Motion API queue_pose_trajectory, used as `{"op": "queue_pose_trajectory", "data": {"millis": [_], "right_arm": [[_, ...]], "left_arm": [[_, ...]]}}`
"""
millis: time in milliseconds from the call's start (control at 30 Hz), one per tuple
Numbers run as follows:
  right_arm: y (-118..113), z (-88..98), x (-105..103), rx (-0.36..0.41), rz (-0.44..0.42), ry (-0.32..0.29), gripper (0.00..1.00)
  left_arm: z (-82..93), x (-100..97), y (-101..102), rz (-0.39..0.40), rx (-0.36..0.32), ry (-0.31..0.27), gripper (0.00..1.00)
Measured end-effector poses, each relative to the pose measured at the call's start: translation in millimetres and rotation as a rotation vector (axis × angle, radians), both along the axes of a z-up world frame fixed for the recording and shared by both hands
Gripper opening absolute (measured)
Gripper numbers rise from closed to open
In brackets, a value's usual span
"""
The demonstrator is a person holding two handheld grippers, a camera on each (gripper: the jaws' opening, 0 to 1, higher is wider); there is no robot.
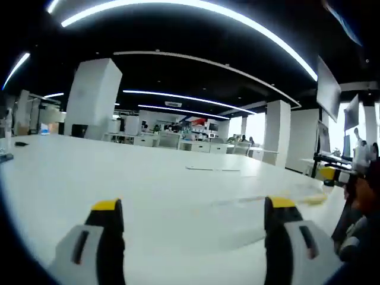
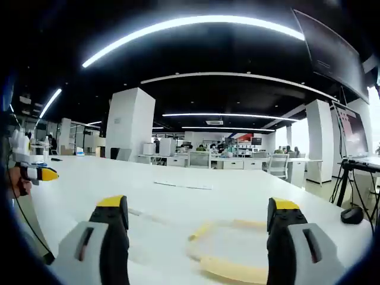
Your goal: Snap each plastic latch of the storage box into its locked position after aligning the lid with the box until every specified latch is closed and the lid sits flush.
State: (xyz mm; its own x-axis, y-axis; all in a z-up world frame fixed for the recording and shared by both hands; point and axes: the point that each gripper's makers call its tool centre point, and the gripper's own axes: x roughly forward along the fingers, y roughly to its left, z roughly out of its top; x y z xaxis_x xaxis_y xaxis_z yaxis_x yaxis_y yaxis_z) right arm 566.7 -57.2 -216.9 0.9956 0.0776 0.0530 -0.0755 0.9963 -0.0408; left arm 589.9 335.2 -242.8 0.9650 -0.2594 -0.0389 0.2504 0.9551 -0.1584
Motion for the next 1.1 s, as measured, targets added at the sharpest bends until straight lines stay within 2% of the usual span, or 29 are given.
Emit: {"op": "queue_pose_trajectory", "data": {"millis": [233,500,833,1100], "right_arm": [[-4.0,1.0,-5.3,0.037,0.0,-0.02,1.0],[-11.2,10.0,-1.7,0.012,-0.009,-0.046,1.0],[-13.0,10.5,0.7,0.011,-0.012,-0.049,1.0],[-14.1,10.5,-0.9,0.0,-0.016,-0.048,1.0]], "left_arm": [[0.1,0.8,-6.4,-0.014,0.004,0.004,1.0],[8.1,4.4,-1.7,0.007,0.013,-0.027,1.0],[1.7,-2.1,-1.7,0.009,-0.003,-0.006,1.0],[3.3,-1.1,-4.6,-0.001,0.004,-0.01,1.0]]}}
